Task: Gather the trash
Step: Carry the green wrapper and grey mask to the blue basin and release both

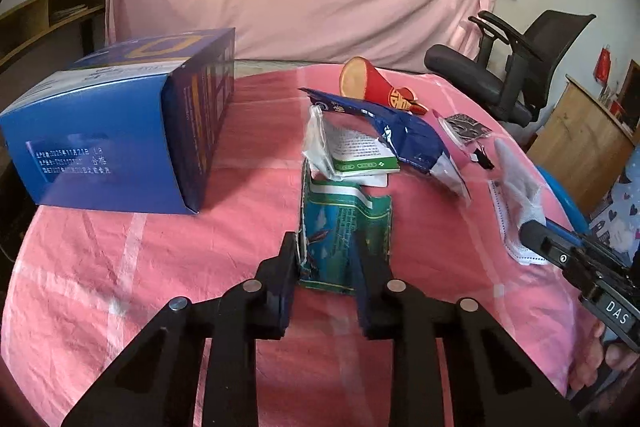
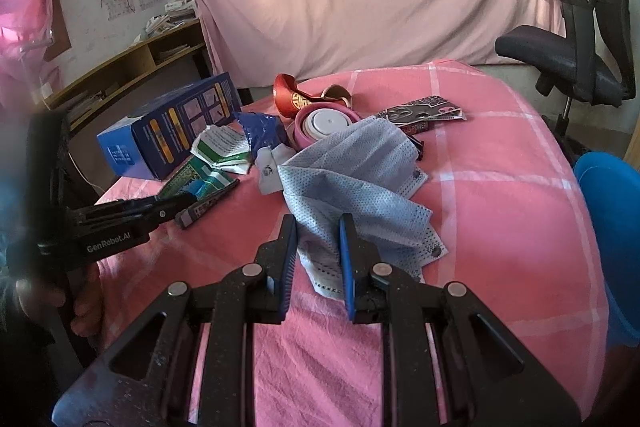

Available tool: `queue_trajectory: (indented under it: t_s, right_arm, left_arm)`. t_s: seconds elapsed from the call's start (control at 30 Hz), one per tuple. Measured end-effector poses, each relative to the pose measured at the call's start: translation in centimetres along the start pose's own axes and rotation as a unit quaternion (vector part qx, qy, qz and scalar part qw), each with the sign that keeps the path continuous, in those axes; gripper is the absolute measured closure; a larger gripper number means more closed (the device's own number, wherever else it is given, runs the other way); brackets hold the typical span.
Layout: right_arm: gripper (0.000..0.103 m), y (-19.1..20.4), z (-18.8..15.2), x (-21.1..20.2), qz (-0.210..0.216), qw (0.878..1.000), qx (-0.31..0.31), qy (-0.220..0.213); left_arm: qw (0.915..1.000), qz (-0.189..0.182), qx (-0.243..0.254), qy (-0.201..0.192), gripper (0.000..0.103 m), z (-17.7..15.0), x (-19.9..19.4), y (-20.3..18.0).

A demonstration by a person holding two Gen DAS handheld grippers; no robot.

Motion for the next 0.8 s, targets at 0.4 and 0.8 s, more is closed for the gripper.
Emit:
queue_trajectory:
  t_s: [0.4,0.8]
  right_arm:
    - [0.07,1.0,-0.7,-3.9,0.026,0.994,-0.021,-0.1]
    - [0.07,-4.1,-1.1,-13.1,-0.1,0.946,-0.006,-0.309]
  left_arm:
    - [0.9982,0.03,-0.029,-0.043,0.103,-2.8,-4.0,-1.9]
    - [0.9804,-0.027,0.081,-0.177,0.103,2.3,-7.5,-13.5]
Point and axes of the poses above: each gripper's, at about its wrist camera, not at the fingertips, and x roughly the way its jaws point, y to its left, z to its top, the point moved 1 cm from there along x, roughly the way its jaws point, and after that the axes turned 8 degrees about y, right-handed, at the moved point
